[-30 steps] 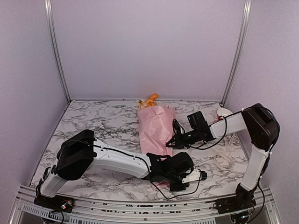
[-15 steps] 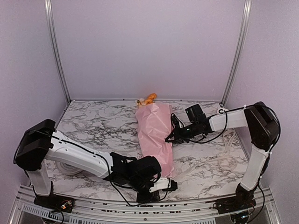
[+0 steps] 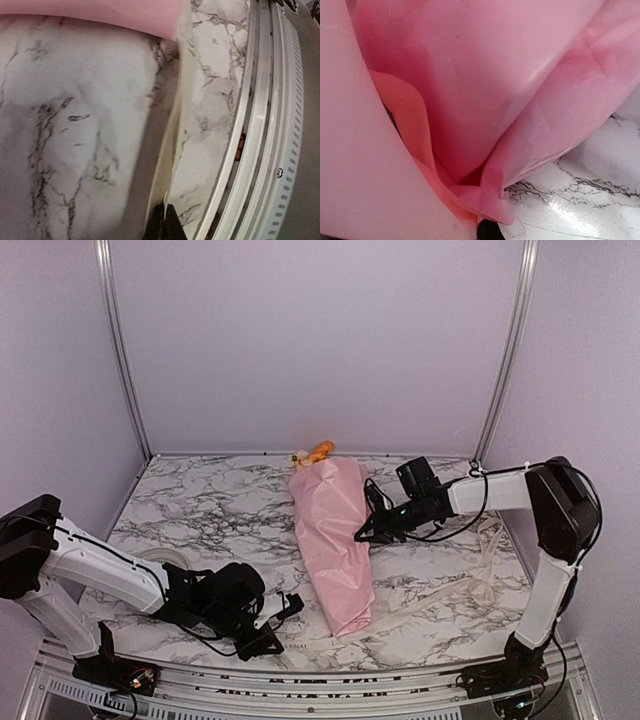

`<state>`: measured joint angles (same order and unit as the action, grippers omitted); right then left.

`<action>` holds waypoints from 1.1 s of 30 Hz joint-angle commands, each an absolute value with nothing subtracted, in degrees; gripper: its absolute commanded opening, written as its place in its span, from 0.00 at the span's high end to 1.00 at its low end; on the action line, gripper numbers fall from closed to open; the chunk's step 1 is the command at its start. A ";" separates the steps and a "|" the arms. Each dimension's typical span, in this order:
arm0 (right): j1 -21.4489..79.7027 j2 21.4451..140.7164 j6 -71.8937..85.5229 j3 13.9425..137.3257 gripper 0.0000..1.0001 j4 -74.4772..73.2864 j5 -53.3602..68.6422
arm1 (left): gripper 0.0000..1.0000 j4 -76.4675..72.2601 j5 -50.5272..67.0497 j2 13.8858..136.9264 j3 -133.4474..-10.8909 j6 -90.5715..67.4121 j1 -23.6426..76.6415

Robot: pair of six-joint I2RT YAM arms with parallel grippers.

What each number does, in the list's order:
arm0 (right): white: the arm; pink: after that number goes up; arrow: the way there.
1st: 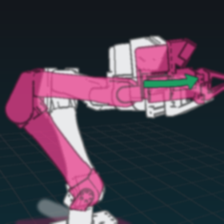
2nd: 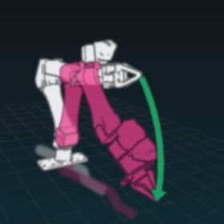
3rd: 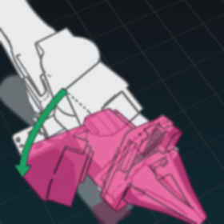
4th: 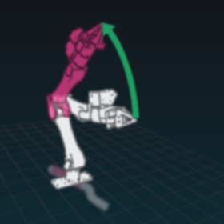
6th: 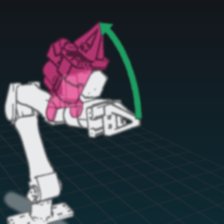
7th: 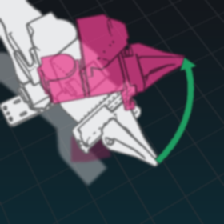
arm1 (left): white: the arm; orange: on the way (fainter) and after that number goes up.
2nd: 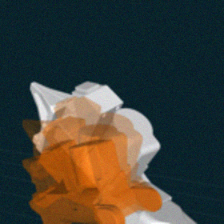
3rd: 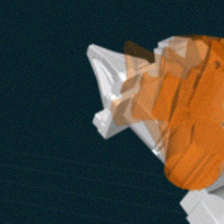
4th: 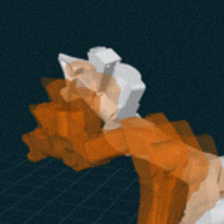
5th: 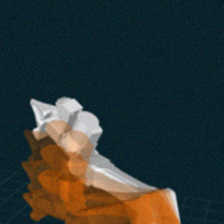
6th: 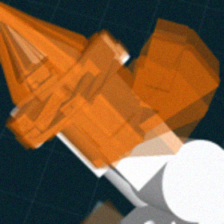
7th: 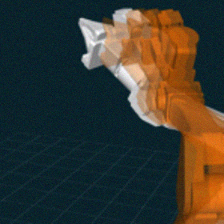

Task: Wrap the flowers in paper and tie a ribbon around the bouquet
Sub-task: Move the ribbon to the center of the board, then pick up the left side of the ribbon at the center of the board.

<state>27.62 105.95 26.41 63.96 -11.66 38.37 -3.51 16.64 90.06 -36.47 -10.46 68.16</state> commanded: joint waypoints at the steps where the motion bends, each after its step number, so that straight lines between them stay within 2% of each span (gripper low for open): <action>1: 27.25 103.08 25.83 66.78 1.00 -13.75 39.87 | 1.00 -5.82 8.78 87.25 -34.23 -16.94 63.94; 8: 27.27 101.17 24.62 65.28 1.00 -15.71 39.41 | 1.00 -4.24 -8.62 85.45 -35.18 -20.36 52.66; 15: 27.25 99.10 25.33 58.38 1.00 -13.28 39.86 | 1.00 -3.78 -25.04 85.22 -44.68 -17.65 45.85; 27: 27.25 99.71 26.09 48.72 1.00 -7.68 41.61 | 1.00 4.89 -39.18 77.93 -59.62 -3.70 41.20; 30: 27.33 99.85 25.60 48.77 1.00 -7.72 41.45 | 1.00 4.66 -39.35 74.13 -60.95 -0.84 40.67; 33: 27.46 100.84 25.66 48.78 1.00 -7.34 41.40 | 1.00 4.21 -34.29 71.37 -61.74 -0.16 40.75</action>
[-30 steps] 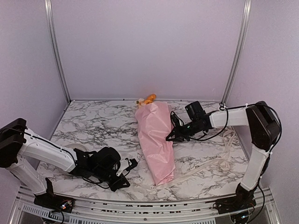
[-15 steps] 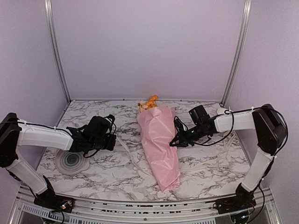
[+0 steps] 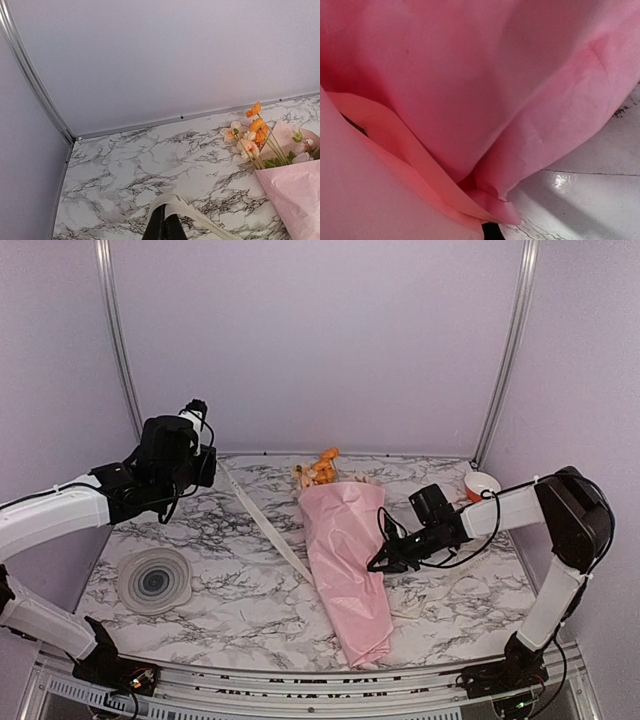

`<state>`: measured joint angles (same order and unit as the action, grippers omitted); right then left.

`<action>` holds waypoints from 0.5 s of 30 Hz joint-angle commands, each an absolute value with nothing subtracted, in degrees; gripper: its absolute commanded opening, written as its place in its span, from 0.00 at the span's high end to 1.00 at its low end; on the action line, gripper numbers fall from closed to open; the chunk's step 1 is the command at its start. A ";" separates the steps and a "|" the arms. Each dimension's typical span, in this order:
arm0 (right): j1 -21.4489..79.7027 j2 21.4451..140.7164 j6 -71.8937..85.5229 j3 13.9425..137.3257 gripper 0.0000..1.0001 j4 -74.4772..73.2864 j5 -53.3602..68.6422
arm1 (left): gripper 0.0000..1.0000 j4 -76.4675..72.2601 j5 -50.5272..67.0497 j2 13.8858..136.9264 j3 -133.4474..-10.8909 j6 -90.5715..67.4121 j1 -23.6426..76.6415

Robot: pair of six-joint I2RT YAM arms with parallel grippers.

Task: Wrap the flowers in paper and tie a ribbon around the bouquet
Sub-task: Pick up the left side of the ribbon at the center of the board, then pick up the right side of the ribbon from the center of the board.

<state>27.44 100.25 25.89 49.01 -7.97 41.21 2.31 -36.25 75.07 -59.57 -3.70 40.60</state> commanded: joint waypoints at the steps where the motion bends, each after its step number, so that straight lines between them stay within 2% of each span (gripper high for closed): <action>1: 27.61 101.37 25.58 48.78 1.00 -7.26 41.25 | 1.00 4.02 -33.07 70.75 -62.19 -0.32 41.02; 6: 28.25 102.65 25.87 48.13 1.00 -6.29 41.12 | 1.00 4.54 -33.56 71.55 -67.70 1.90 43.92; 10: 28.52 103.92 25.97 48.58 1.00 -6.00 41.11 | 1.00 6.06 -19.72 79.49 -75.07 0.27 46.83; 15: 28.48 104.49 26.63 47.93 1.00 -5.11 40.49 | 1.00 5.98 -5.85 97.86 -81.91 -2.33 54.39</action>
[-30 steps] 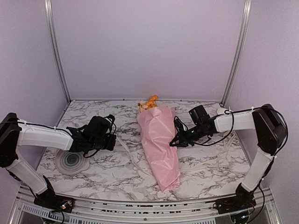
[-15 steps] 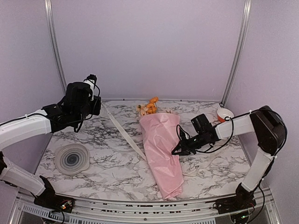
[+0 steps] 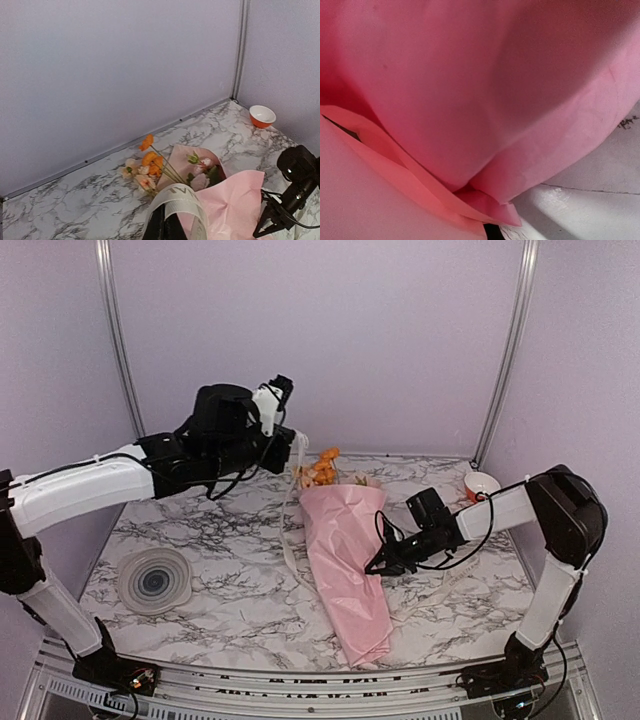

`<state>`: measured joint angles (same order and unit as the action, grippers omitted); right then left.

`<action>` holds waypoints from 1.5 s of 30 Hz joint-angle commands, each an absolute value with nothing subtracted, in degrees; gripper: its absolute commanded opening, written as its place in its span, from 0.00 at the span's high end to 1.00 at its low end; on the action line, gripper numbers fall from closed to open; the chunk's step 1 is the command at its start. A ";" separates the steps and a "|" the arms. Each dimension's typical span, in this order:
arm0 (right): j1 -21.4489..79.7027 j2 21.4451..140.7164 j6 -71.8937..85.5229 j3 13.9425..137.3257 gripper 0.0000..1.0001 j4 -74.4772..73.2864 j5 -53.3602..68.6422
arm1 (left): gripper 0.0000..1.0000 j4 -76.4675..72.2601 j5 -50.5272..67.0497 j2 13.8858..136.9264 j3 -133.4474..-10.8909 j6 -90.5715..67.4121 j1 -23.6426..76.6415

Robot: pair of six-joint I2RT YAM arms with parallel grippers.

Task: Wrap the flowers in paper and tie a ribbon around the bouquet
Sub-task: Pick up the right side of the ribbon from the center of the board.

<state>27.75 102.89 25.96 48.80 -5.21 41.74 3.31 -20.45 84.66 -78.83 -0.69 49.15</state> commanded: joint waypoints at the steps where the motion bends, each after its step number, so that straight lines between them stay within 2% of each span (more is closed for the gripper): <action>1: 28.48 104.46 26.69 47.64 1.00 -5.03 40.35 | 1.00 5.90 -3.60 101.87 -83.73 -2.66 55.58; 7: 28.46 104.28 27.30 45.47 1.00 -3.51 40.25 | 1.00 5.67 4.66 119.65 -93.05 -8.84 56.73; 12: 28.88 103.78 28.44 43.87 1.00 -1.62 40.59 | 1.00 7.47 2.26 128.00 -99.36 -9.89 56.87; 23: 29.80 101.86 29.49 39.41 1.00 0.79 42.59 | 1.00 7.64 0.77 136.40 -110.31 -13.11 53.27; 28: 29.79 100.41 29.79 39.39 1.00 0.43 41.76 | 1.00 8.66 8.77 141.61 -114.19 -15.78 51.72; 36: 29.80 93.39 23.23 46.35 0.72 -15.71 24.89 | 1.00 11.88 4.25 144.94 -115.31 -13.36 53.61; 42: 26.95 83.79 20.14 51.39 0.58 -30.95 2.49 | 1.00 12.97 1.73 145.68 -114.98 -11.76 54.32; 45: 22.27 81.41 19.38 50.49 0.51 -32.88 -1.83 | 1.00 13.07 1.10 145.80 -114.70 -11.33 54.64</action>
<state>27.49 84.25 21.82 49.47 -24.60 12.67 7.62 2.04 142.41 -115.52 -12.51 53.23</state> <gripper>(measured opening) 0.460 0.004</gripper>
